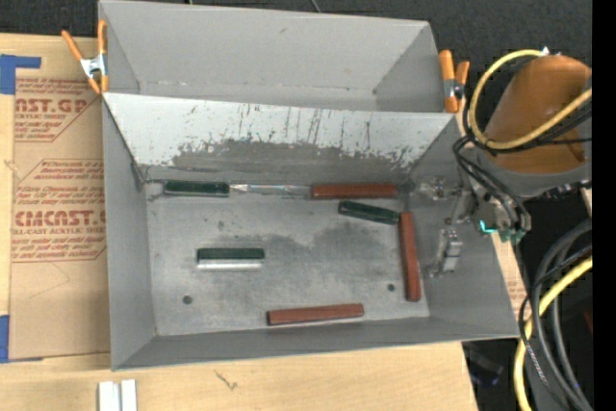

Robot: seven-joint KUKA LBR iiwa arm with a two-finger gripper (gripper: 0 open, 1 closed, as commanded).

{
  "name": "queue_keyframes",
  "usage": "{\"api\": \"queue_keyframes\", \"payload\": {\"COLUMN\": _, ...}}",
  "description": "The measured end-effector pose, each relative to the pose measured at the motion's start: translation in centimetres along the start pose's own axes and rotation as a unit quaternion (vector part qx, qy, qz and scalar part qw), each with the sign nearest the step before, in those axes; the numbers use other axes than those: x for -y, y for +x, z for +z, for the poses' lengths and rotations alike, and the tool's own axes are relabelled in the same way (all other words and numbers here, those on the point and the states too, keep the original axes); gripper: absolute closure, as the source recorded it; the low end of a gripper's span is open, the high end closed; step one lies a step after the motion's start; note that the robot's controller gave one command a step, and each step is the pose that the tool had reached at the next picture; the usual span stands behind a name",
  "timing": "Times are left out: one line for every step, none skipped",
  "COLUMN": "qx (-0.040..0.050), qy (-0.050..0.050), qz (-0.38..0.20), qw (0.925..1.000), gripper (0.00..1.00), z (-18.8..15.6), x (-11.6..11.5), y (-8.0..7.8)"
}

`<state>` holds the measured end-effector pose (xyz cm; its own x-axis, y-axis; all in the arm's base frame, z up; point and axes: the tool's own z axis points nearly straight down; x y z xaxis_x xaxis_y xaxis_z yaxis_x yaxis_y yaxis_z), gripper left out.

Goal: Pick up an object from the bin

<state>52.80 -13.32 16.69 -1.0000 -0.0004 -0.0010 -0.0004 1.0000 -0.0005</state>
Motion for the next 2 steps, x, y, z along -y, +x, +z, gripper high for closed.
{"api": "queue_keyframes", "payload": {"qx": 0.0028, "qy": 0.001, "qz": -0.036, "qw": 0.9993, "gripper": 0.00, "z": 2.5, "x": -0.2, "y": -3.3}}
{"api": "queue_keyframes", "payload": {"qx": 0.0014, "qy": 0.000, "qz": -0.157, "qw": 0.9876, "gripper": 0.00, "z": 6.9, "x": -0.3, "y": -4.8}}
